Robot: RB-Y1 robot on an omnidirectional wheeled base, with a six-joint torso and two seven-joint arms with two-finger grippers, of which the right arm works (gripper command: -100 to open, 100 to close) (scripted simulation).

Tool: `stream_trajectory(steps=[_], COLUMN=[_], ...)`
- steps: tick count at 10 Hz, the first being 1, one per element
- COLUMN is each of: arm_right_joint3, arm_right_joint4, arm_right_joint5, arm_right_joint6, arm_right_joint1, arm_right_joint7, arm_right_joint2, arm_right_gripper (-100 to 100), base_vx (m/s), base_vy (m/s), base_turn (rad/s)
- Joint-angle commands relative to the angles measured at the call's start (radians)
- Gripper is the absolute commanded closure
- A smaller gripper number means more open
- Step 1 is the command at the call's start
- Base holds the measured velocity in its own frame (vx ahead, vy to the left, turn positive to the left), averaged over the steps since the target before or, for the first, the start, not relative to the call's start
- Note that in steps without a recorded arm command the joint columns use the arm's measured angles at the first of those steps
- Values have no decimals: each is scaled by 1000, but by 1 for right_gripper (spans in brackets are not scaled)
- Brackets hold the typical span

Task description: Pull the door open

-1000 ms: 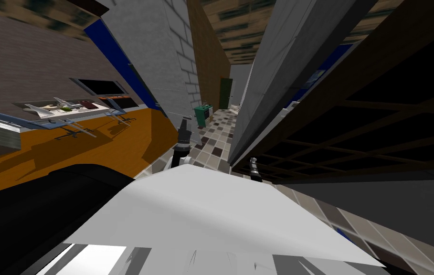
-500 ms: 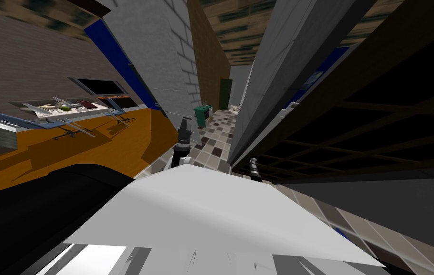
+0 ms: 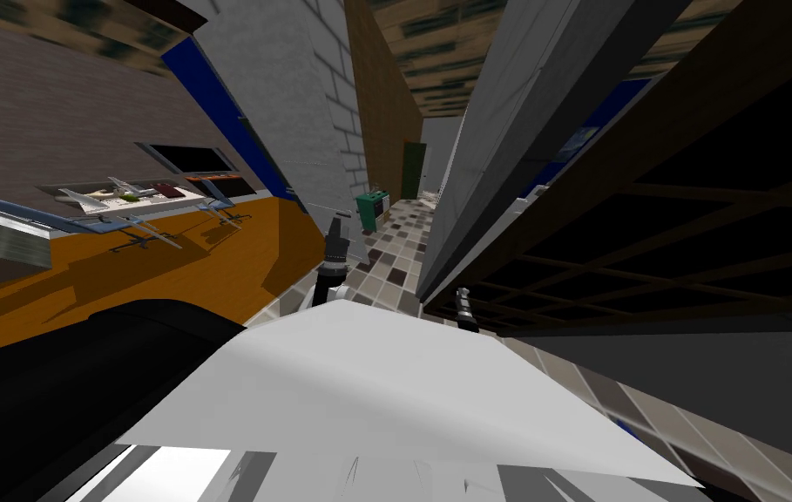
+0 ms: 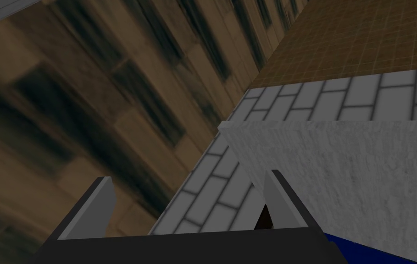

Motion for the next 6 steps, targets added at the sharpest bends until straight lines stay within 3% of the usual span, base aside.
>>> stream_trajectory(steps=[1,4,5,6], arm_right_joint3=[-7,-7,1,1], arm_right_joint4=[6,6,4,4], arm_right_joint5=[-29,-29,-41,-41], arm_right_joint6=[-10,-10,-8,-8], arm_right_joint1=[-7,-7,-8,-8], arm_right_joint7=[-50,-63,-105,-105], arm_right_joint2=[-17,-17,-17,-17], arm_right_gripper=[100,100,100,100], base_vx=[-36,-15,-22,-33], base_vy=[-20,-10,-6,-6], base_turn=[80,11,48,30])
